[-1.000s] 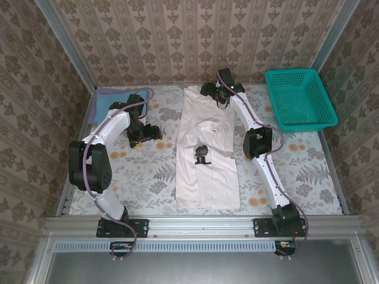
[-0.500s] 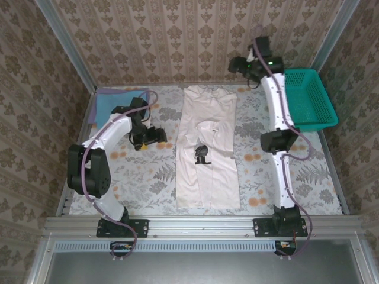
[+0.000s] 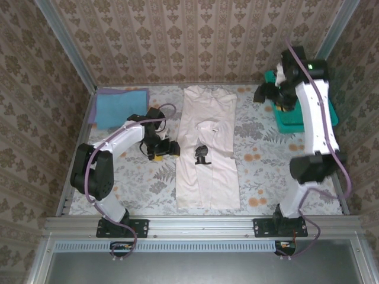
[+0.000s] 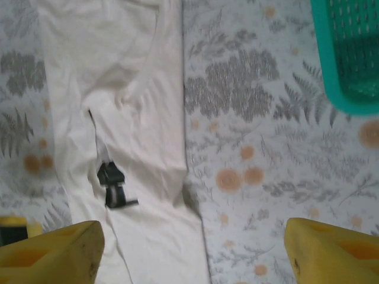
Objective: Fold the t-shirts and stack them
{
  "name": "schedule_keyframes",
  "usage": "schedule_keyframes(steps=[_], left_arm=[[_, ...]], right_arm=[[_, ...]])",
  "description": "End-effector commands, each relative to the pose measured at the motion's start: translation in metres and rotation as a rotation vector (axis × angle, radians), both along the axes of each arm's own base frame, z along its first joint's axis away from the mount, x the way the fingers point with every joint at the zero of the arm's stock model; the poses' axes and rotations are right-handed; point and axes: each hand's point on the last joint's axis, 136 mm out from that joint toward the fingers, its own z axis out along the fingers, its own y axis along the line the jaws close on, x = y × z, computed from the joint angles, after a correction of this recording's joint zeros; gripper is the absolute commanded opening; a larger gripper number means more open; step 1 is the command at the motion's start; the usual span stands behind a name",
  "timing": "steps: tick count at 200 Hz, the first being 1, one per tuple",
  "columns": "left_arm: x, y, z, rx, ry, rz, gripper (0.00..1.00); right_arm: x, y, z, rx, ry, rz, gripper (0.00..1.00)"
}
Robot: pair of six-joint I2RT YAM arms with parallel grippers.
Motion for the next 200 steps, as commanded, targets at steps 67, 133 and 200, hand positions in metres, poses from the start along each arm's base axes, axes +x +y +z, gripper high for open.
schedule_keyframes(steps=[67,133,200], left_arm=[[-0.08,-0.018,0.004,-0.003,-0.003,0.048,0.6],[-0.152,-0.014,-0.029,0.045,0.073,0.094,0.47],[-0.158,-0.017,-0.056,-0.008,0.091,0.198,0.47]], right_arm=[[-0.201,0.089,-0.175,0.627,0.196,-0.081,0.61],[-0.263,0.101,-0.239,0.665,0.257,-0.096,0.48],[-0.266,0.089,-0.27,0.436,0.317,-0.035,0.48]])
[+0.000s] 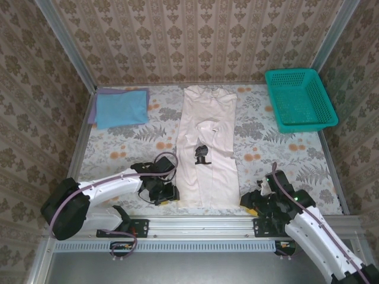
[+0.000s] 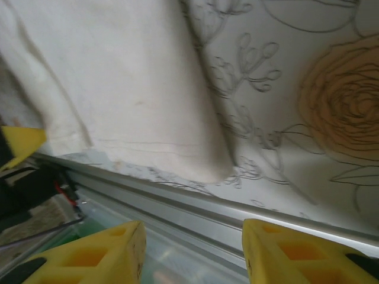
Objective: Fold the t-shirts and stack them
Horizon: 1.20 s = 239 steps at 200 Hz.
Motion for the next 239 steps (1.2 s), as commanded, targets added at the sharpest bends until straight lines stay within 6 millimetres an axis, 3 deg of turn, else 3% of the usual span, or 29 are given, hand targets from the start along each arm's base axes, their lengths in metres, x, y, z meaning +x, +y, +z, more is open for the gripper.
schedule_keyframes(steps=[1,38,65,121,194,239], left_arm=[[0.011,-0.016,0.003,-0.059,-0.04,0.063,0.47],[0.002,-0.031,-0.004,-0.079,-0.019,0.027,0.45],[-0.011,-0.029,-0.011,-0.043,-0.009,0.005,0.42],[-0.012,-0.025,-0.017,-0.038,-0.012,0.038,0.37],[-0.012,-0.03,-0.024,-0.045,-0.002,0.034,0.27],[-0.009,-0.035,-0.027,-0.023,0.003,0.004,0.07]], right_arm=[[0.004,-0.01,-0.014,-0.112,0.007,0.013,0.48],[0.015,-0.002,-0.015,-0.114,-0.042,0.008,0.47],[0.02,0.006,-0.013,-0.095,-0.047,0.017,0.46],[0.021,0.007,-0.027,-0.149,-0.007,0.043,0.45],[0.026,0.014,-0.03,-0.159,-0.01,0.065,0.28],[0.03,0.019,-0.028,-0.157,-0.036,0.087,0.11]])
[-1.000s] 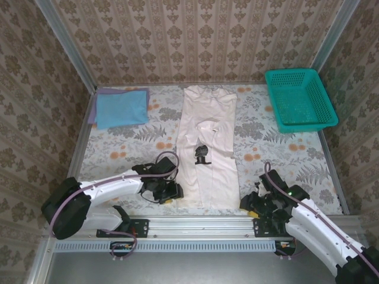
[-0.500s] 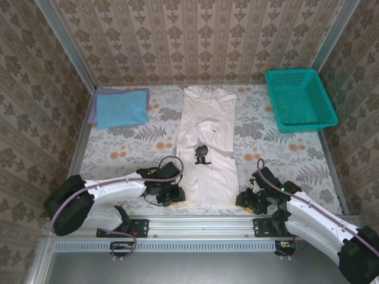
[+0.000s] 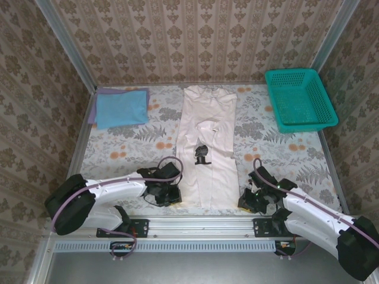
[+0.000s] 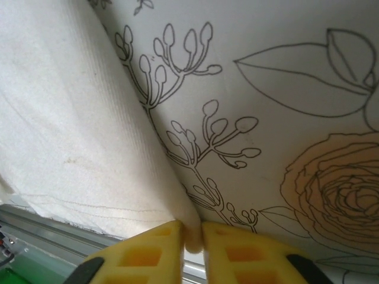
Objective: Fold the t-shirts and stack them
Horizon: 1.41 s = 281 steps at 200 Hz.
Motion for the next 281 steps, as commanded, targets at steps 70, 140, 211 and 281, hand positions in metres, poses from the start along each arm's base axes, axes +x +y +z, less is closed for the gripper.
schedule_keyframes(steps=[70,140,211,281], left_arm=[[-0.019,0.009,0.011,0.078,0.046,-0.205,0.0],[-0.035,0.019,0.028,0.016,0.063,-0.26,0.0],[0.002,0.013,0.069,-0.092,0.029,-0.266,0.0],[0.103,-0.016,0.133,-0.26,-0.052,-0.162,0.0]], right_arm=[[-0.011,0.02,0.031,0.103,-0.036,0.079,0.0],[-0.029,0.043,0.067,0.186,-0.029,0.135,0.0],[-0.017,0.059,0.095,0.232,-0.074,0.104,0.0],[0.09,0.04,0.136,0.316,-0.183,-0.199,0.0]])
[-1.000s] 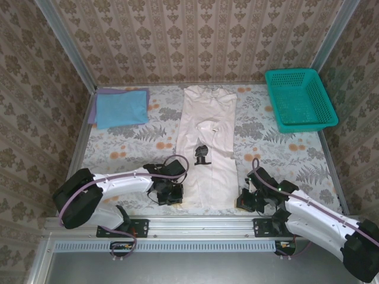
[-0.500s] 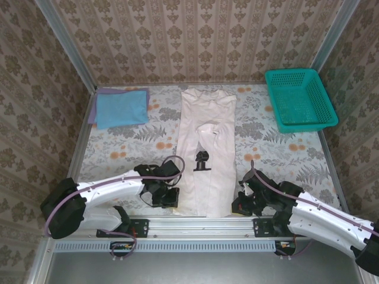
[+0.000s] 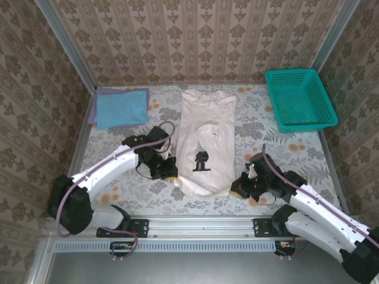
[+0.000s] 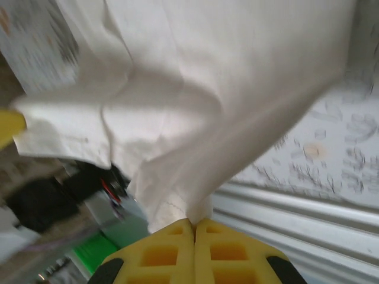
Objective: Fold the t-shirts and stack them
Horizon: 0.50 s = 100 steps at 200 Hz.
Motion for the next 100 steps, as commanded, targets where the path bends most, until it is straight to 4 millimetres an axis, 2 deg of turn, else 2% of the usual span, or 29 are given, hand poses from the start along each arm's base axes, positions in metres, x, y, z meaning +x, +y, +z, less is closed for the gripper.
schedule_keyframes(steps=[1,23,52,73,78,100], left_arm=[[0.028,-0.011,0.021,-0.072,-0.003,-0.01,0.0],[0.068,-0.027,0.034,-0.137,-0.028,0.017,0.0],[0.116,-0.038,0.029,-0.157,-0.012,0.05,0.0],[0.139,-0.041,0.015,-0.142,0.015,0.068,0.0],[0.152,-0.032,0.013,-0.135,0.012,0.101,0.0],[0.179,-0.026,0.001,-0.123,0.016,0.145,0.0]], right_arm=[[0.041,0.0,0.032,0.074,-0.076,-0.055,0.0],[0.08,-0.008,0.037,0.066,-0.077,-0.095,0.0],[0.13,-0.022,0.031,0.009,-0.054,-0.13,0.0],[0.16,-0.036,0.022,-0.017,-0.022,-0.165,0.0],[0.167,-0.039,0.016,-0.025,0.0,-0.169,0.0],[0.191,-0.049,0.006,-0.051,0.035,-0.177,0.0]])
